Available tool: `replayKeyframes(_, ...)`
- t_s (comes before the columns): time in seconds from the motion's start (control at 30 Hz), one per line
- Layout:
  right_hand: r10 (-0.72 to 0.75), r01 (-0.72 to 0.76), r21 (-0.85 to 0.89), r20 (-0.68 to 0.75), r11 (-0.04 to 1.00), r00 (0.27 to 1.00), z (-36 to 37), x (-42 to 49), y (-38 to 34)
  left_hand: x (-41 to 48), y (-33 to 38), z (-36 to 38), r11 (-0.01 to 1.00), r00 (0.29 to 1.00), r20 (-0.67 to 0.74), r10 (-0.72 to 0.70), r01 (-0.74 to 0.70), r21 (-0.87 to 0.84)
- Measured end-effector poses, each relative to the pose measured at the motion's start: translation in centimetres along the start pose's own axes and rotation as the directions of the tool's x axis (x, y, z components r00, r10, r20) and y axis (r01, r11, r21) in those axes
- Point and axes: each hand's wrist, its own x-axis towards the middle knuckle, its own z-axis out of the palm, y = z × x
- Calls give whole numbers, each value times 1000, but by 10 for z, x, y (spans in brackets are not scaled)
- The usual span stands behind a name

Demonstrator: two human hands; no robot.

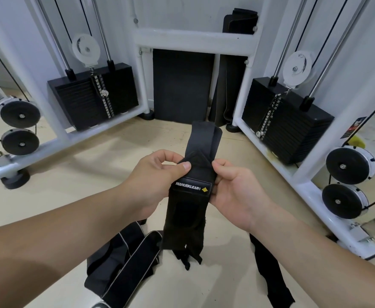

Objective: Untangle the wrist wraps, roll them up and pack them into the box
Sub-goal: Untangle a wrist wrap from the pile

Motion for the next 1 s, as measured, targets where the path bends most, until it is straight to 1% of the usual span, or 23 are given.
replayKeyframes(0.2,-47,45,-101,-16,994,999,7,-1,3,-4,0,3,998,1000,-30,5,-7,-64)
replayKeyframes(0.33,-144,112,-286,-94,952,985,10,0,6,-5,0,3,998,999,-42,27,-29,-49)
replayKeyframes(0.37,-181,130,-356,-112,925,977,11,0,7,-5,0,3,999,998,-50,36,-38,-36)
replayKeyframes(0.43,-261,176,-506,-101,844,960,14,-2,9,-3,-3,3,998,996,-60,61,-61,8)
replayKeyframes(0.5,-331,220,-612,-73,760,941,15,-2,11,-1,-6,2,988,991,-68,115,-107,110)
replayKeyframes(0.57,-386,249,-678,-55,691,921,13,-3,12,1,-10,2,962,980,-78,181,-159,223)
replayKeyframes(0.63,-398,254,-704,-45,663,916,13,-4,11,2,-12,1,943,972,-82,220,-190,275)
replayKeyframes(0.77,-397,240,-730,-46,640,917,13,-3,11,3,-13,-1,914,962,-65,264,-229,335)
replayKeyframes(0.9,-367,241,-692,-37,680,930,17,-3,13,0,-11,1,896,958,-65,279,-236,376)
replayKeyframes(0.97,-356,200,-677,-98,709,929,19,-3,11,-1,-11,2,896,970,-61,237,-194,399)
replayKeyframes(1.0,-359,188,-657,-134,730,924,19,-2,8,-1,-12,2,907,984,-30,177,-151,394)
